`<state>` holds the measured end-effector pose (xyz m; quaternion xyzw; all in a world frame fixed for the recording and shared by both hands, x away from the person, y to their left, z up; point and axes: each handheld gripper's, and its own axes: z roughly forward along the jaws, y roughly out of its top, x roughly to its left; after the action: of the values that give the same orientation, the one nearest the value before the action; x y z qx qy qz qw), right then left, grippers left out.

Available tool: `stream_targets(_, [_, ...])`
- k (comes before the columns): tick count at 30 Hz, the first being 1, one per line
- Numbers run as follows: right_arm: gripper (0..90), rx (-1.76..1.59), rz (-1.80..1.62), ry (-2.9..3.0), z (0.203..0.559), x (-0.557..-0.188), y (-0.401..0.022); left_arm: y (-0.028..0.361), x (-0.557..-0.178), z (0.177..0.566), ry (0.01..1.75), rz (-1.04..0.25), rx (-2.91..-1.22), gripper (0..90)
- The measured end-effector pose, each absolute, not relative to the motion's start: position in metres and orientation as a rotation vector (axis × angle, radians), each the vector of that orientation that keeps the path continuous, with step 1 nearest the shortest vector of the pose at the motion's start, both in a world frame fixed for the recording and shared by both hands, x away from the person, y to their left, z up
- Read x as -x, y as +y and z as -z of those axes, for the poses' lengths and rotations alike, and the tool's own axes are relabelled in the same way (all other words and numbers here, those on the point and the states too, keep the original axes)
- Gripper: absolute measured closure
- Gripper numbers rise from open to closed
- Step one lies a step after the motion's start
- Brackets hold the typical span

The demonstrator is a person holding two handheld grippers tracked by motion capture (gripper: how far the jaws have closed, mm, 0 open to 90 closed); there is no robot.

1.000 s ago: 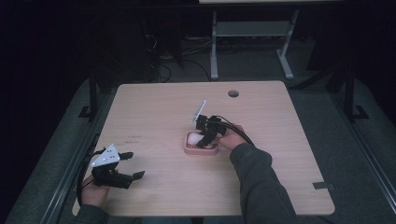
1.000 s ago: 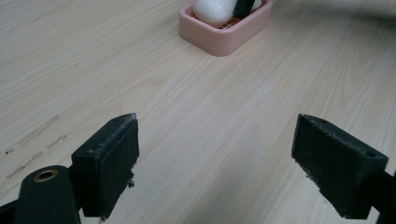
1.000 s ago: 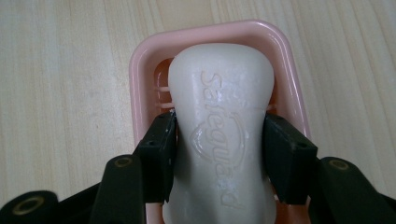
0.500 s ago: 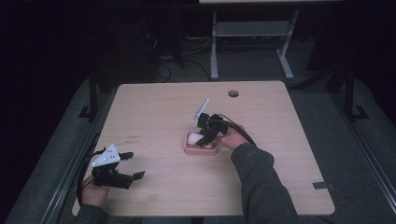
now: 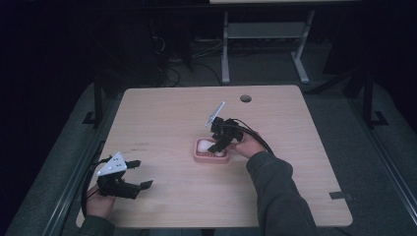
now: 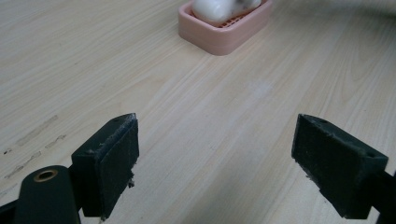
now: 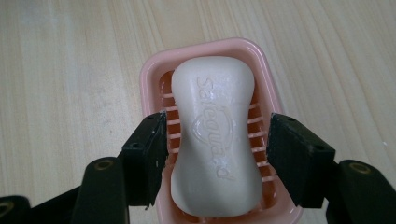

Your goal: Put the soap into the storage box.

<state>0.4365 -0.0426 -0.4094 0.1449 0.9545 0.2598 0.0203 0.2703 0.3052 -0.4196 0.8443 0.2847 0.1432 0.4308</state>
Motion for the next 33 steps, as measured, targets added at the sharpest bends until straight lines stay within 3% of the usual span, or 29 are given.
stream_targets(33, [37.3,-0.492,-0.857,2.932,0.403,-0.426,-0.064,0.304,-0.27,0.42,0.71,-0.356,-2.107,14.8])
